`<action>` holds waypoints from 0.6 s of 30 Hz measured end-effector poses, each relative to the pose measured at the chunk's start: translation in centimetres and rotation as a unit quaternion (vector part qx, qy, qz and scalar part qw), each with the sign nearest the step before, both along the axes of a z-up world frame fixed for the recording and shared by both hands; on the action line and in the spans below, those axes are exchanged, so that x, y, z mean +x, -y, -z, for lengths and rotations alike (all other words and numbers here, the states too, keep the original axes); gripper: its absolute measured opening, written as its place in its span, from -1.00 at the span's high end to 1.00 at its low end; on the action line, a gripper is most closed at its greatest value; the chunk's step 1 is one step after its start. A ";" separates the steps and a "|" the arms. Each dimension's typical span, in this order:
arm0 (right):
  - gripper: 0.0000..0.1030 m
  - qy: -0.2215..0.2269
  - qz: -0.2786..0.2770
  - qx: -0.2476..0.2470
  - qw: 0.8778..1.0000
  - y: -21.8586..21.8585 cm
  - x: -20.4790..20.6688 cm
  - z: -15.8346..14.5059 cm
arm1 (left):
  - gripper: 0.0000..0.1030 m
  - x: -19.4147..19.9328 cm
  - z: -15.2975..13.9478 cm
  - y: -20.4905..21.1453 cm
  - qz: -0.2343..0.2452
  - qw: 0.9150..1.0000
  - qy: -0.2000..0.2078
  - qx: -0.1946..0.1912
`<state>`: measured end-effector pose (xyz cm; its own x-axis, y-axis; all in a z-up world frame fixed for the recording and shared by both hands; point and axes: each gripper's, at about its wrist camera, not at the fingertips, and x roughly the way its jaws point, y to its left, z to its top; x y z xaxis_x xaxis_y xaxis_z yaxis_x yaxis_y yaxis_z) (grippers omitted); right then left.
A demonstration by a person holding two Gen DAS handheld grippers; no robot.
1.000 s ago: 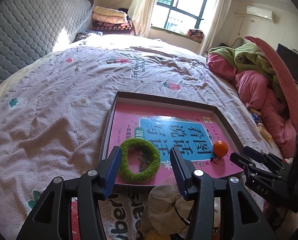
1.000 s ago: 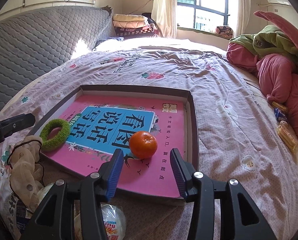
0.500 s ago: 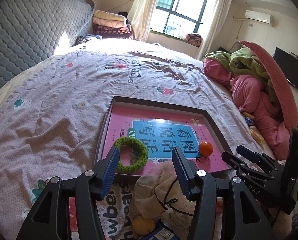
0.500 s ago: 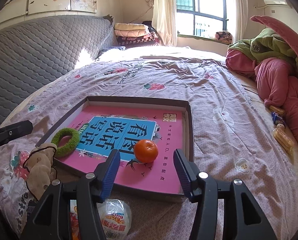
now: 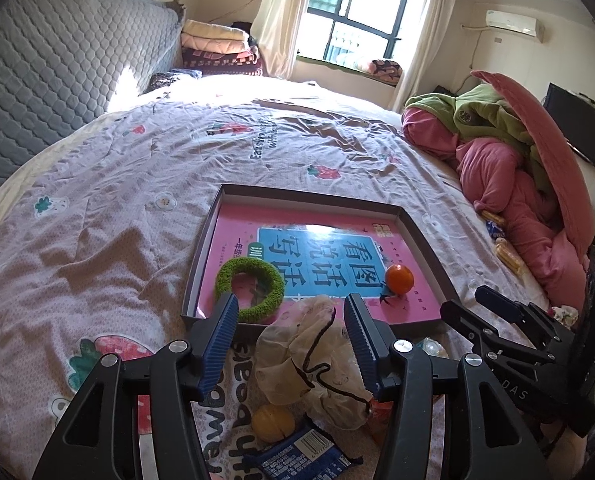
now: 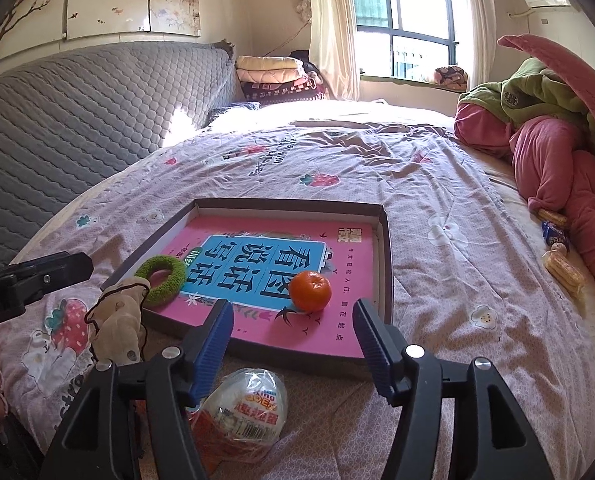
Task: Organize objects
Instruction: 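Move the left tool to the beige mesh bag while the right tool approaches the bagged tomatoes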
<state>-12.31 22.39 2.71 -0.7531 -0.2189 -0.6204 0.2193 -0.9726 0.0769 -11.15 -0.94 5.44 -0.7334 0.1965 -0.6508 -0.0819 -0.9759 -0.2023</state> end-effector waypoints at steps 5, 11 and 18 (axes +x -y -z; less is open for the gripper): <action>-0.27 0.001 0.001 -0.008 1.000 0.1 0.7 0.0 | -0.10 0.6 0.0 -0.4 0.002 1.000 0.004 0.003; -0.29 -0.001 0.005 -0.011 1.000 0.2 1.5 0.0 | -0.10 1.3 -0.3 -0.8 0.006 1.000 0.003 0.000; -0.33 -0.002 0.004 -0.007 1.000 0.4 2.3 0.1 | -0.10 1.5 -0.2 -1.3 0.005 1.000 0.008 0.001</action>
